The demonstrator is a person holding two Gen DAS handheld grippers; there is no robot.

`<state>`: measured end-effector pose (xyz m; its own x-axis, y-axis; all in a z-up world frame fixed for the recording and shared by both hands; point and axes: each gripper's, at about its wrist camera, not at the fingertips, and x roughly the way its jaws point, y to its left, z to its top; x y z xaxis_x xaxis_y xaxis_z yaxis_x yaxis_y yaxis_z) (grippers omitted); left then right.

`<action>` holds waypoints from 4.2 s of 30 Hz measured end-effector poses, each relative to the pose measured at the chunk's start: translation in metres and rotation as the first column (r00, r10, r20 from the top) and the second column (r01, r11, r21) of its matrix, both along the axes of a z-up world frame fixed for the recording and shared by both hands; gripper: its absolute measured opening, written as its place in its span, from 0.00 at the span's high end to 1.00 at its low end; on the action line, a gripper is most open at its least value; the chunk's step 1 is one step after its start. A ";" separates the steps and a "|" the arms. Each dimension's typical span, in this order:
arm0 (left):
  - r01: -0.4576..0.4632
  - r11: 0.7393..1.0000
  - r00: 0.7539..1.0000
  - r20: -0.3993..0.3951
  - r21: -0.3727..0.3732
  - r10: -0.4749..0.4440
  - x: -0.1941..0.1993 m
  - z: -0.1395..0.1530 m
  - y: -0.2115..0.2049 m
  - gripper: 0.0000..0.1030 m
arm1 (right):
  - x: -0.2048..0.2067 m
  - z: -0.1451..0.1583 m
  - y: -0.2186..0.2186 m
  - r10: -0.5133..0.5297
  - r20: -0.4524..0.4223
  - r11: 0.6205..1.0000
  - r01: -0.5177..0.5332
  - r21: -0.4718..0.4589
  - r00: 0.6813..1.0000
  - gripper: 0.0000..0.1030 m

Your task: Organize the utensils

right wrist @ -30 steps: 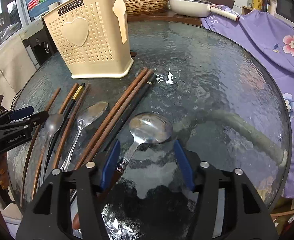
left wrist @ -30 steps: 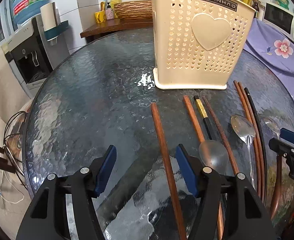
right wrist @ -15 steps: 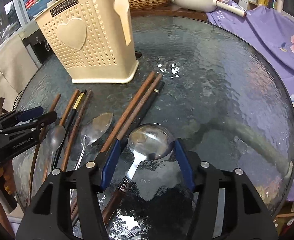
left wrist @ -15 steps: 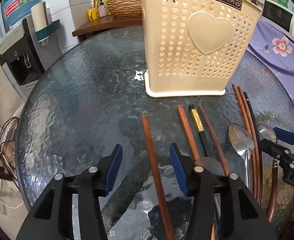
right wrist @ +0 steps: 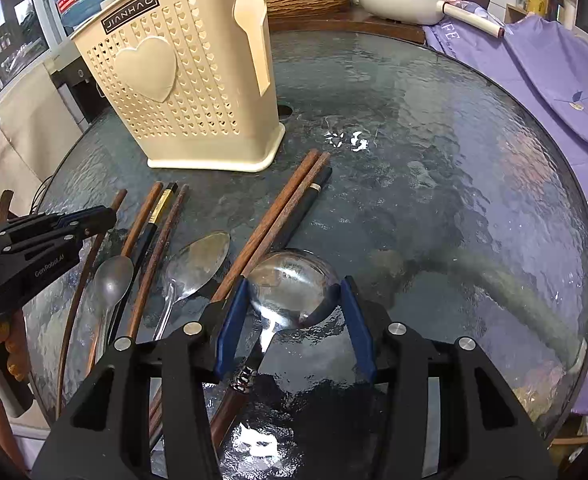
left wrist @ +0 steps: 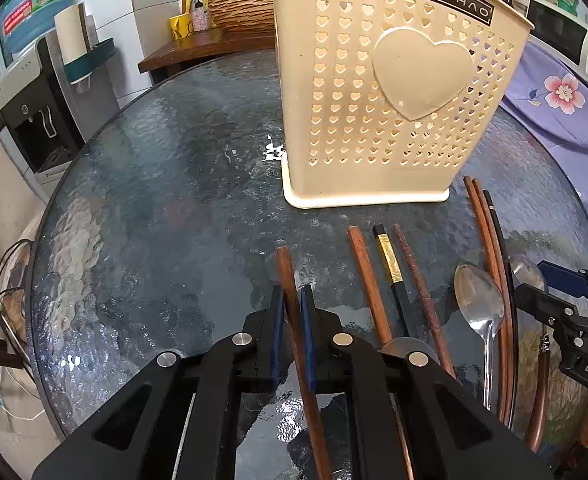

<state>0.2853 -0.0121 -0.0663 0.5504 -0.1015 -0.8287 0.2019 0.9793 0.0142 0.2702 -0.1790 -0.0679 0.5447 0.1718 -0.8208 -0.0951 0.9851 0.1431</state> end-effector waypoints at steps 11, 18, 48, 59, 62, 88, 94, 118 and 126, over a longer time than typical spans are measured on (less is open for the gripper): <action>-0.006 0.999 1.000 -0.001 -0.033 0.006 0.004 -0.001 0.004 0.93 | -0.002 0.000 -0.001 0.021 0.027 1.000 -0.021 0.001 0.999 0.54; -0.003 0.997 1.000 0.028 -0.078 0.005 0.001 0.009 0.018 0.93 | -0.009 0.009 -0.008 0.025 0.092 0.999 -0.027 0.020 0.995 0.54; 0.063 0.978 0.932 0.362 -0.197 0.013 -0.080 0.136 0.037 0.93 | -0.071 0.103 -0.028 0.094 0.429 0.996 -0.080 -0.049 0.898 0.89; 0.064 0.979 0.929 0.369 -0.194 0.012 -0.081 0.136 0.035 0.93 | -0.025 0.056 -0.055 -0.016 0.257 0.998 0.001 0.058 0.966 0.54; 0.065 0.981 0.925 0.379 -0.182 0.009 -0.081 0.138 0.033 0.93 | -0.009 0.035 -0.059 -0.033 0.166 0.996 0.019 0.089 0.986 0.55; 0.079 0.980 0.931 0.364 -0.182 -0.007 -0.077 0.133 0.031 0.93 | 0.062 -0.001 -0.035 -0.065 -0.070 0.997 0.062 -0.045 0.995 0.79; 0.079 0.981 0.933 0.359 -0.177 -0.010 -0.076 0.131 0.032 0.93 | 0.076 -0.004 -0.036 -0.072 -0.086 0.997 0.070 -0.020 0.994 0.80; 0.069 0.981 0.938 0.348 -0.181 -0.002 -0.069 0.126 0.037 0.93 | 0.100 -0.011 -0.041 -0.097 -0.085 0.994 0.091 -0.066 0.992 0.92; 0.077 0.978 0.923 0.384 -0.196 0.005 -0.079 0.136 0.043 0.93 | 0.054 0.038 -0.066 -0.061 0.131 0.997 0.056 0.045 0.989 0.92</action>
<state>0.2066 0.0305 0.0697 0.8122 -0.2713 -0.5165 0.2561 0.9612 -0.1021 0.3244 -0.2448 -0.0303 0.6584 0.1687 -0.7335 -0.0583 0.9831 0.1737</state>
